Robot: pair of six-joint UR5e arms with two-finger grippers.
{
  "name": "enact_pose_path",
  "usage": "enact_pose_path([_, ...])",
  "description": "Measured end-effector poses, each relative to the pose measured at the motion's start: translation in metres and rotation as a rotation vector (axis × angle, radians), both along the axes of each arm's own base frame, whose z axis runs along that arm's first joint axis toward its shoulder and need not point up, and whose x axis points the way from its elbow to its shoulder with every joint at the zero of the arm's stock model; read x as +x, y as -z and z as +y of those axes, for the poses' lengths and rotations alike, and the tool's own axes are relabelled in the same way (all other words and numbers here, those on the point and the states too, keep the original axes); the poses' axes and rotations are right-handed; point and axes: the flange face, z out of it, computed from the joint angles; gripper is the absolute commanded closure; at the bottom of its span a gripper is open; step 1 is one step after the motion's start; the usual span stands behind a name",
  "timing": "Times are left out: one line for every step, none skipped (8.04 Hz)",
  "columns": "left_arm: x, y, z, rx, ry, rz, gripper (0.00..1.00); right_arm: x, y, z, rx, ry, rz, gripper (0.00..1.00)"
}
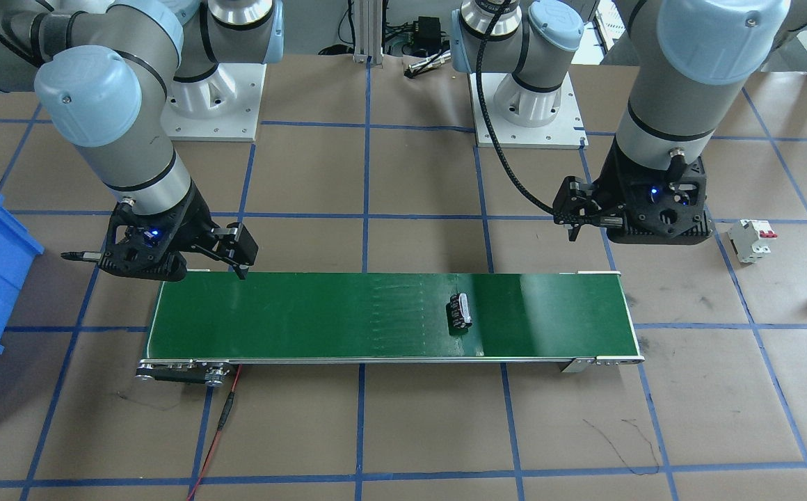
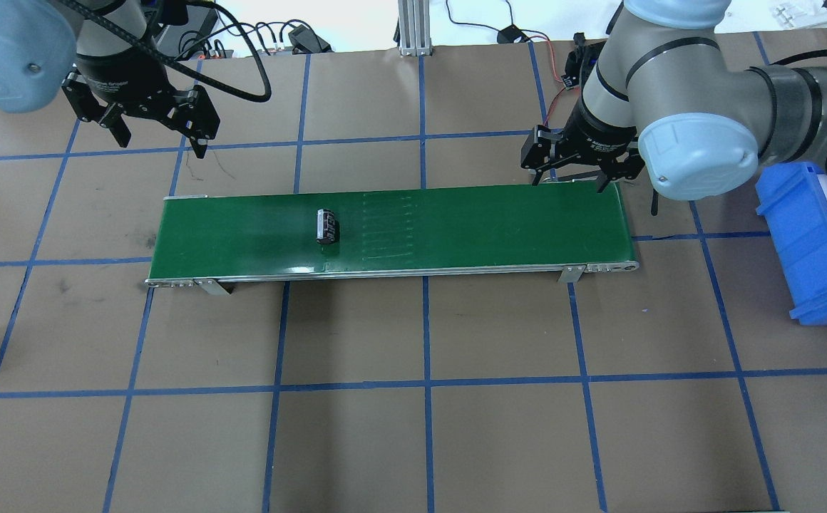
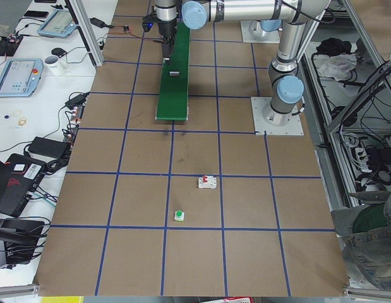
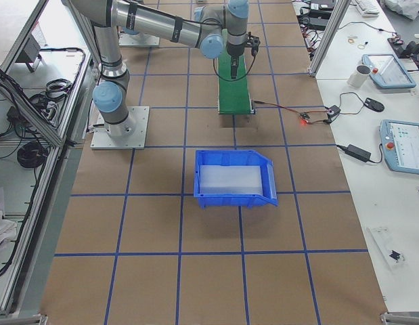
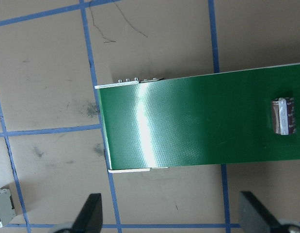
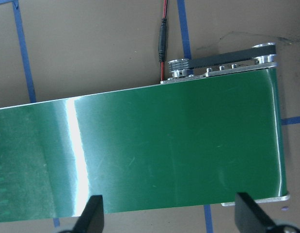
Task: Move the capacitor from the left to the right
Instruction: 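Lower the right gripper toward the capacitor riding along the belt while the left gripper hovers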
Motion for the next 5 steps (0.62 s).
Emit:
enact_pose_path([-0.010, 0.002, 0.002, 0.003, 0.016, 0.000, 0.00, 0.004, 0.001, 0.000, 0.001, -0.005, -0.020, 0.05])
enact_pose_path([-0.020, 0.003, 0.005, 0.004, 0.031, 0.013, 0.00, 0.006, 0.001, 0.001, 0.003, -0.007, -0.032, 0.06])
enact_pose_path([-0.030, 0.004, 0.008, 0.007, 0.036, 0.062, 0.00, 0.008, 0.004, 0.001, 0.009, -0.010, -0.037, 0.06])
enact_pose_path([-0.038, 0.007, 0.011, 0.026, 0.024, 0.130, 0.00, 0.014, 0.009, 0.001, 0.015, -0.015, -0.039, 0.05])
enact_pose_path([-0.044, 0.011, 0.015, 0.045, -0.014, 0.198, 0.00, 0.019, 0.014, 0.000, 0.011, -0.022, -0.040, 0.06])
